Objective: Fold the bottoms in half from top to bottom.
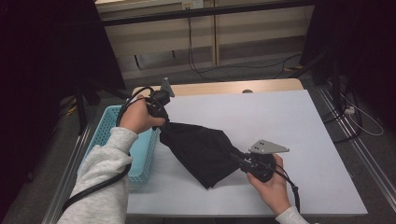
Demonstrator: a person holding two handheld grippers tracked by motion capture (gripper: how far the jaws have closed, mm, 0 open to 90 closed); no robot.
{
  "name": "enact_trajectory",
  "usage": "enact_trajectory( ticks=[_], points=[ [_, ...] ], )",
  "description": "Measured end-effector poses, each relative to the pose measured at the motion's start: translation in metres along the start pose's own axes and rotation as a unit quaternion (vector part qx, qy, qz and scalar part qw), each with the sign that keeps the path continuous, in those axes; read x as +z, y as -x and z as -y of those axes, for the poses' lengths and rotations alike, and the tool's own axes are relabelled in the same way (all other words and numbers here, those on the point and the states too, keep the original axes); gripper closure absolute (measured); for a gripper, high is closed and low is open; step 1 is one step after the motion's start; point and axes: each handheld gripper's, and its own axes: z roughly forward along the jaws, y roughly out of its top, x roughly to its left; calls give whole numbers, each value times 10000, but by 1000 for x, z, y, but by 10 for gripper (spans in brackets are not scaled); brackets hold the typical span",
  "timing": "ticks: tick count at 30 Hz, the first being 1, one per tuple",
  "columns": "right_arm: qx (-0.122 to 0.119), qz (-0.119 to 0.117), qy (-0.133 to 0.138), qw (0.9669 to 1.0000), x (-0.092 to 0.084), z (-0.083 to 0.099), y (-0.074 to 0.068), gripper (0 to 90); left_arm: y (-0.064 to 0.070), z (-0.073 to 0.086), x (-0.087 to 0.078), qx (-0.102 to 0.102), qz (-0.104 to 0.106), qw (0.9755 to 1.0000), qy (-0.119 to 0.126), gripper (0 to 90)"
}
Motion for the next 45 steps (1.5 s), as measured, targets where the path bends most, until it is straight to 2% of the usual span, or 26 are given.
enact_trajectory(
  ticks=[11,14,18,29,38,45],
  points=[
    [-32,-30,127,9999,4,-8,-8,815,-5,2,-20,-34,0,10000,-3,796],
    [-56,-55,165,9998,5,-10,-11,815,-7,2,-23,-25,-67,9999,-110,796],
    [-144,-63,207,9997,6,-14,-15,815,-9,3,-31,-23,-47,9999,-92,796],
    [-138,-162,333,9992,14,-23,-24,814,-20,8,-49,-95,-80,9999,-58,796],
    [-150,-279,408,9987,20,-32,-31,815,-32,14,-61,-214,-18,9998,-21,796],
    [-202,-368,460,9981,23,-38,-36,814,-35,19,-73,-250,-56,9997,14,796]
  ],
)
